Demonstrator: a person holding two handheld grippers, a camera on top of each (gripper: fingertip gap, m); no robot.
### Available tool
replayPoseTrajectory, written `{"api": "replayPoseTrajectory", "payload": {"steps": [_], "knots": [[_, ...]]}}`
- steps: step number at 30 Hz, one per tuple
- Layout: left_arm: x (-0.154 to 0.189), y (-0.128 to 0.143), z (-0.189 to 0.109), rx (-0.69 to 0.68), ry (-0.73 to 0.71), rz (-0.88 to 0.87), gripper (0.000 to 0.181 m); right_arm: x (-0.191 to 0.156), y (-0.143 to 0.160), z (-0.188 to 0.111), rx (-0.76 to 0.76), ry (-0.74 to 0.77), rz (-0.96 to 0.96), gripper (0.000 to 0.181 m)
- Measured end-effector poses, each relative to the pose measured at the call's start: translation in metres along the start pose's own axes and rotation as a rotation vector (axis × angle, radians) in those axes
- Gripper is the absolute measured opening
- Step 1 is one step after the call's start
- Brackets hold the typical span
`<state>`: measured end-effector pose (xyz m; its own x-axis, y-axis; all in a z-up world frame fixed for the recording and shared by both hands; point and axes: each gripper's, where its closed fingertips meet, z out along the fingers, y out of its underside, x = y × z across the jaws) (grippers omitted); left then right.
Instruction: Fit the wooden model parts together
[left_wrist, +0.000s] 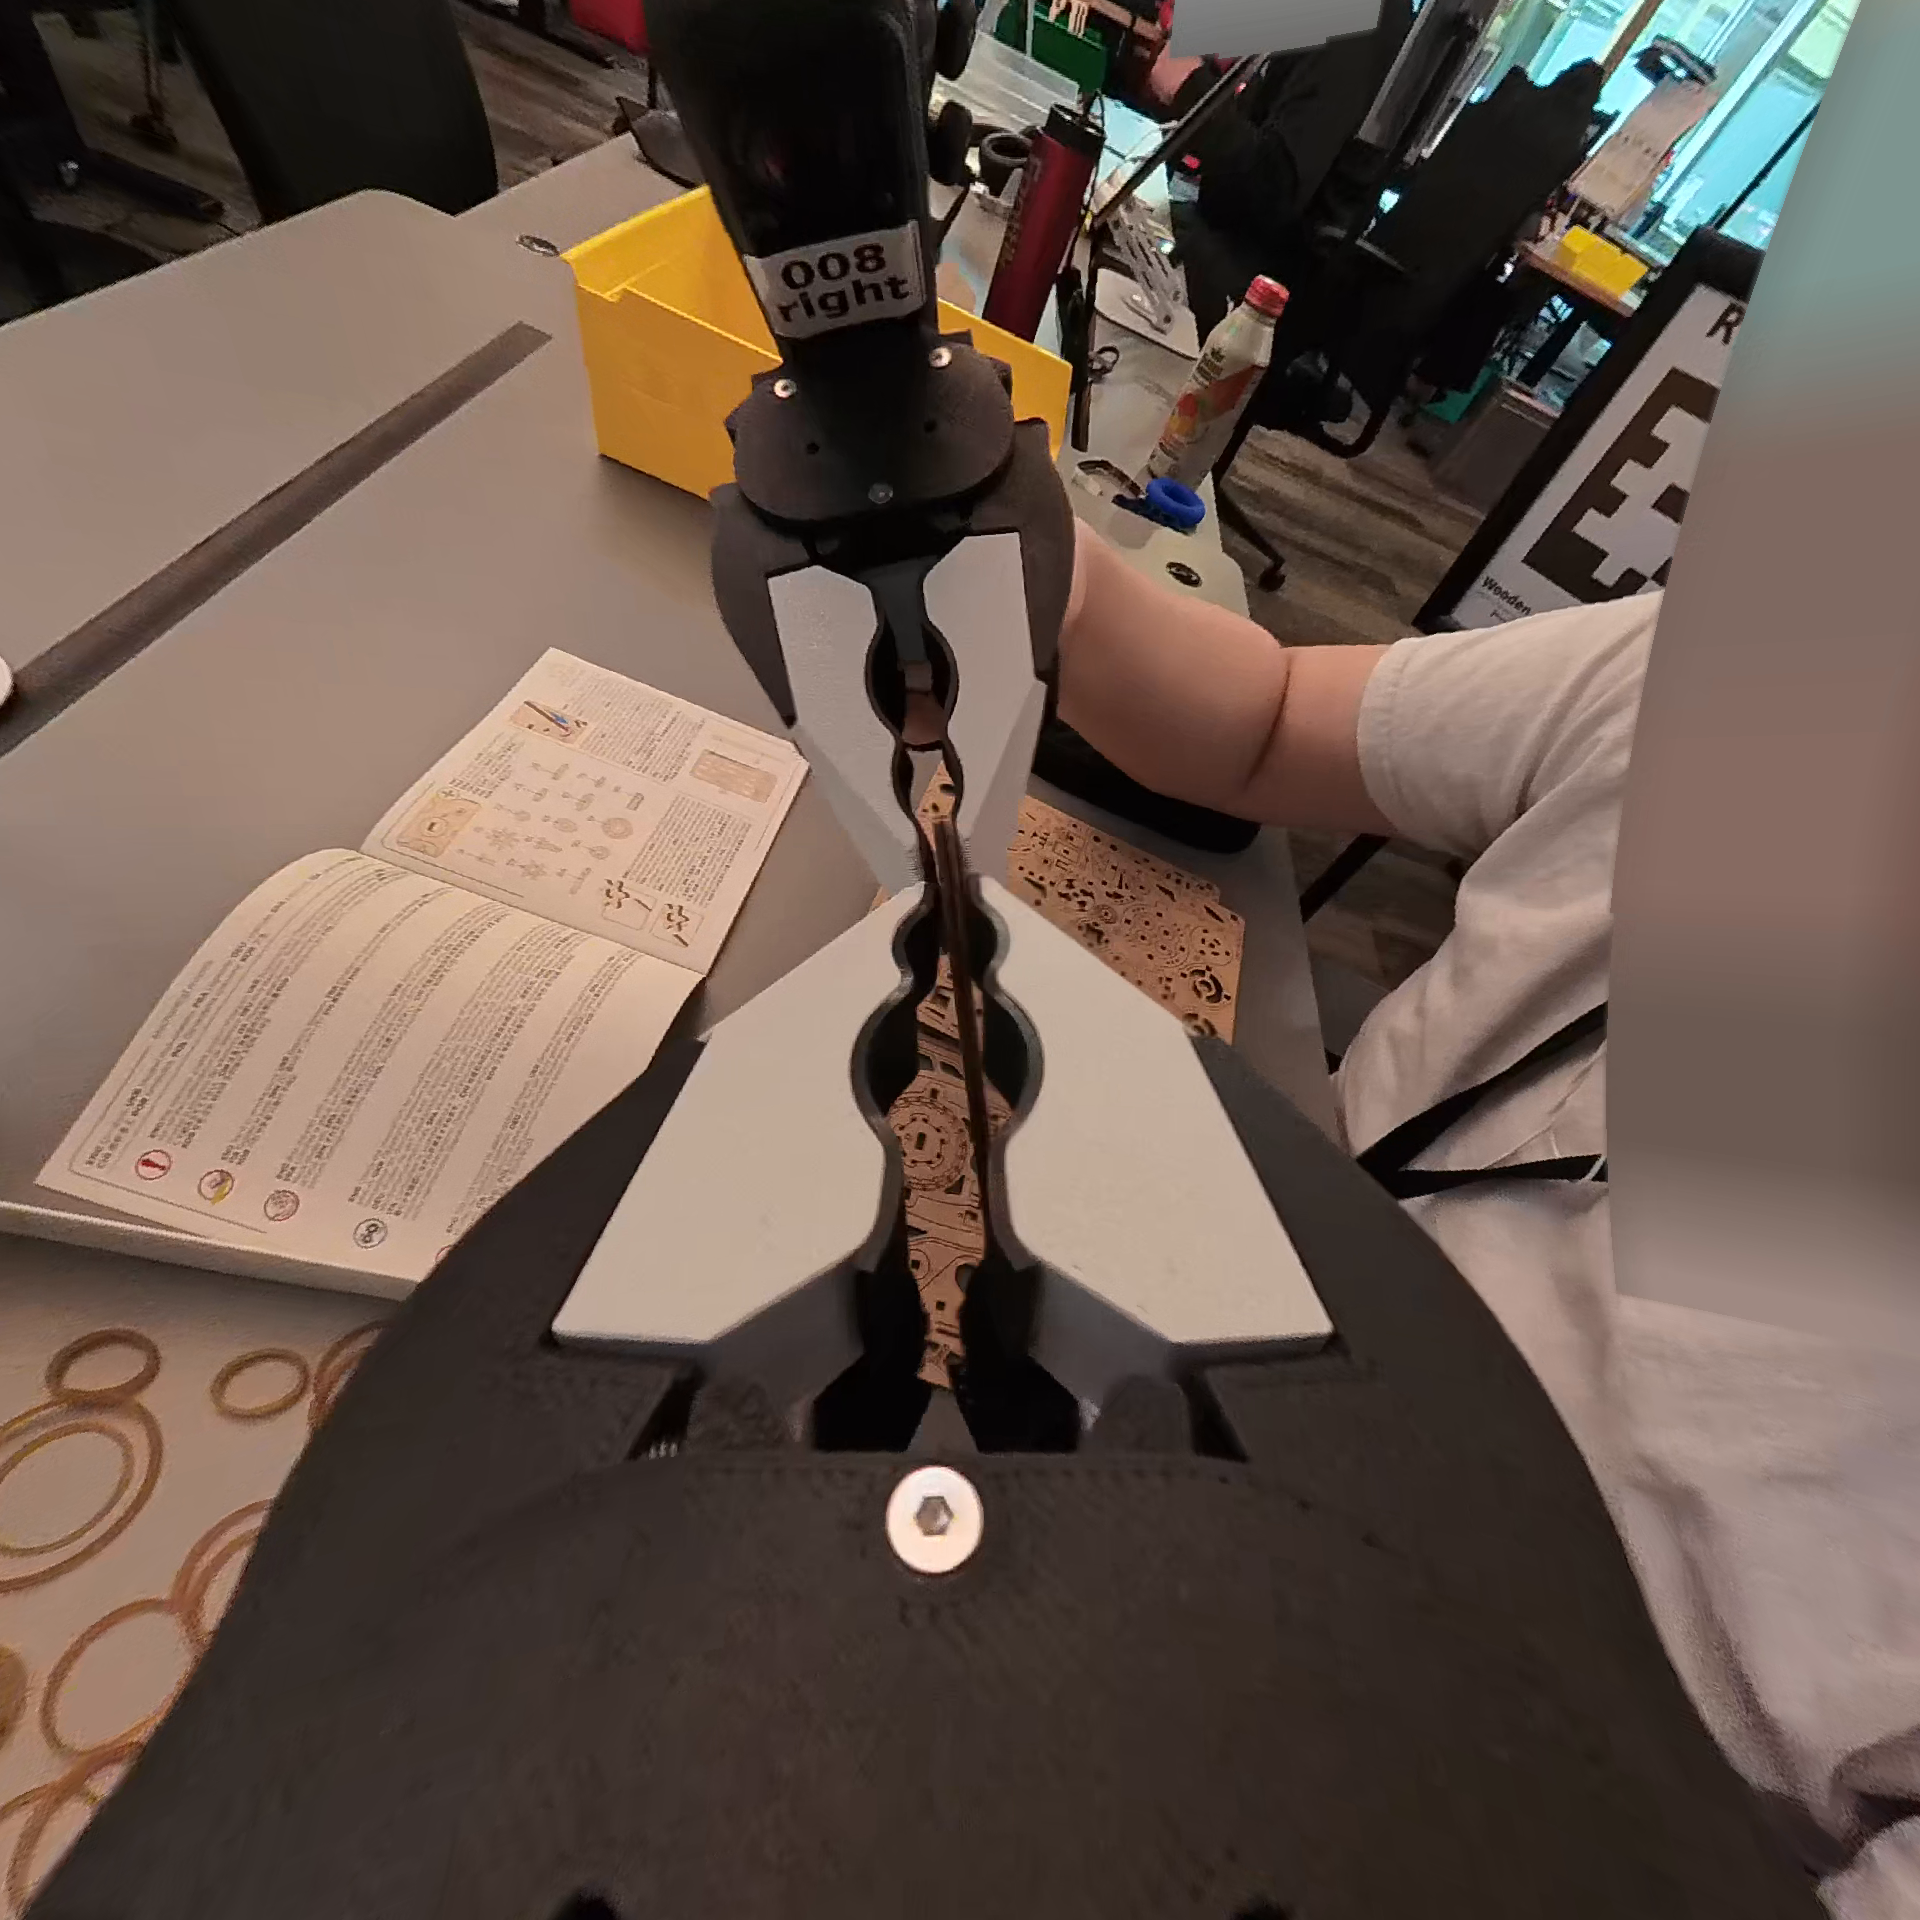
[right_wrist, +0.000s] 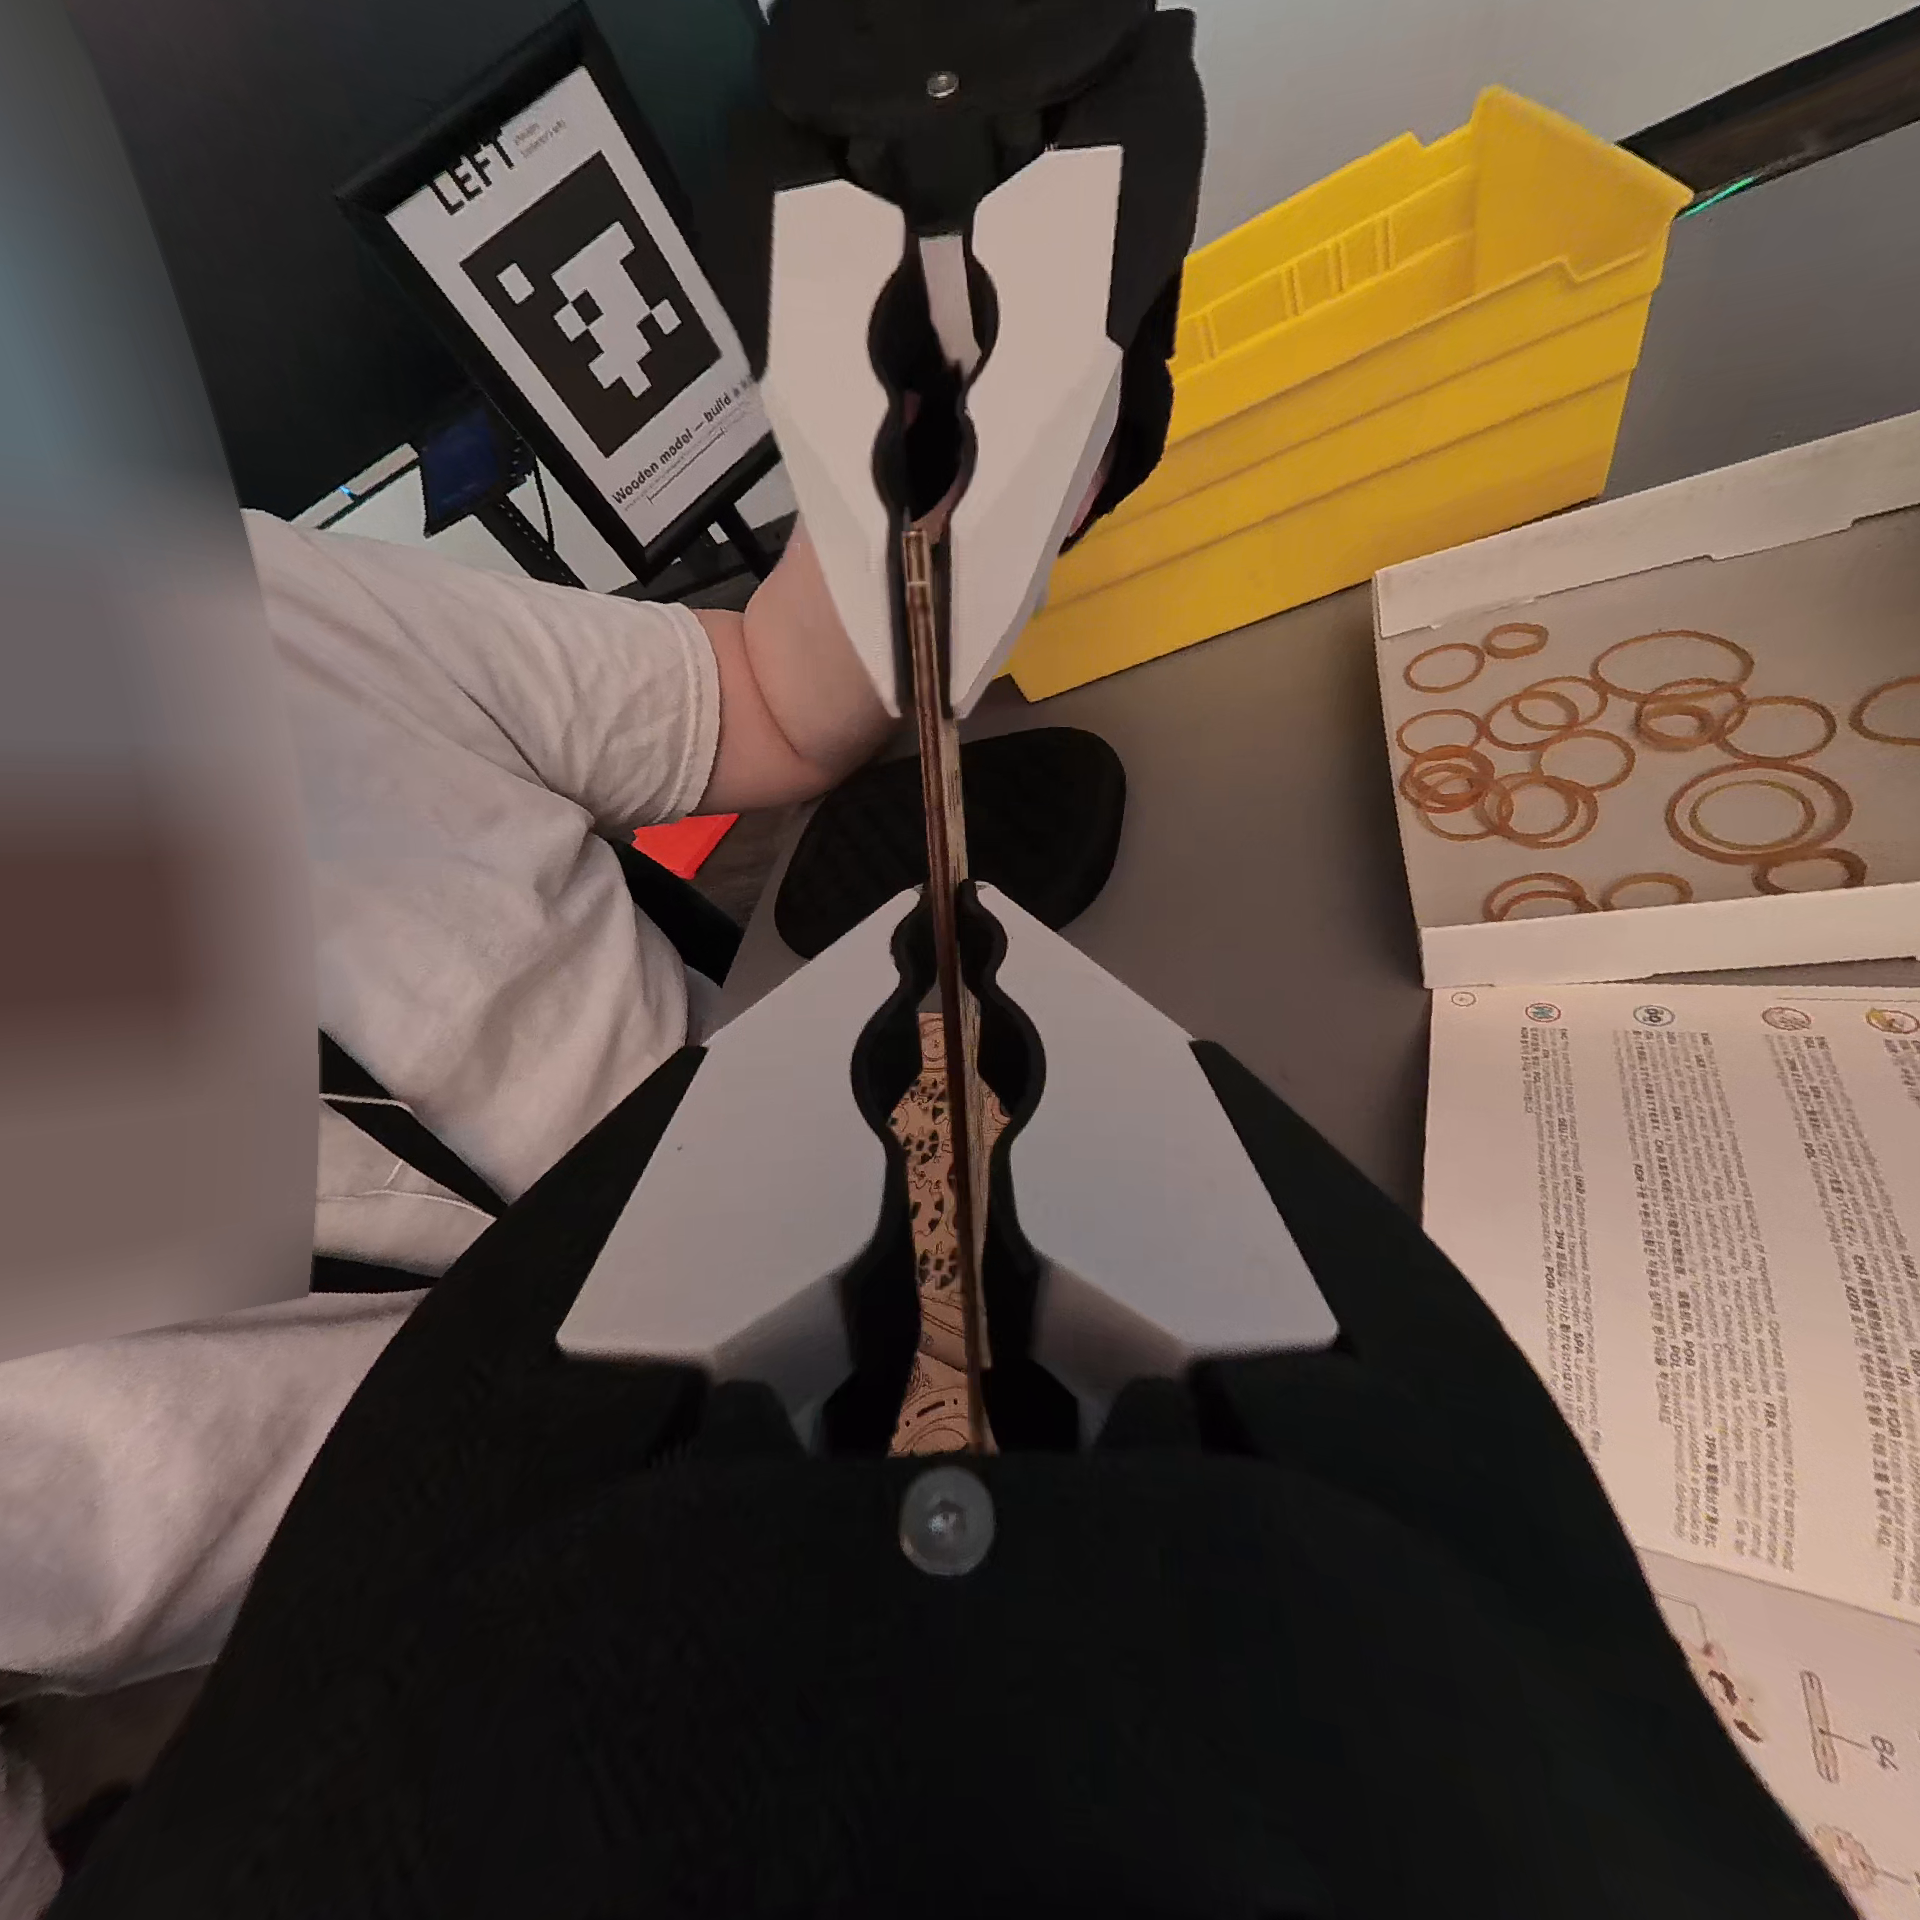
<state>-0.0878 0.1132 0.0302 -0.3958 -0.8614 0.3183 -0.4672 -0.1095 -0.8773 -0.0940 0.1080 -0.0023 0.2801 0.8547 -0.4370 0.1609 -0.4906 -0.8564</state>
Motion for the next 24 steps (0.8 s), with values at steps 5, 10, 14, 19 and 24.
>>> {"api": "replayPoseTrajectory", "payload": {"steps": [5,10,14,19,24], "knots": [[-0.002,0.0,-0.001,0.001,-0.016,-0.002,0.0,0.0,-0.001,-0.001,0.001,0.013,-0.013,0.003],[0.001,-0.002,-0.001,0.011,0.0,-0.043,0.0,-0.004,-0.03,-0.013,0.152,0.058,-0.061,0.014],[0.003,0.0,0.003,-0.007,0.007,-0.063,0.001,-0.011,-0.042,-0.017,0.218,0.056,-0.074,0.011],[0.004,0.002,0.006,-0.016,0.008,-0.08,0.001,-0.011,-0.038,-0.011,0.199,0.031,-0.039,0.009],[0.005,0.002,0.007,-0.023,0.01,-0.081,0.0,-0.011,-0.035,-0.011,0.189,0.012,-0.004,0.002]]}}
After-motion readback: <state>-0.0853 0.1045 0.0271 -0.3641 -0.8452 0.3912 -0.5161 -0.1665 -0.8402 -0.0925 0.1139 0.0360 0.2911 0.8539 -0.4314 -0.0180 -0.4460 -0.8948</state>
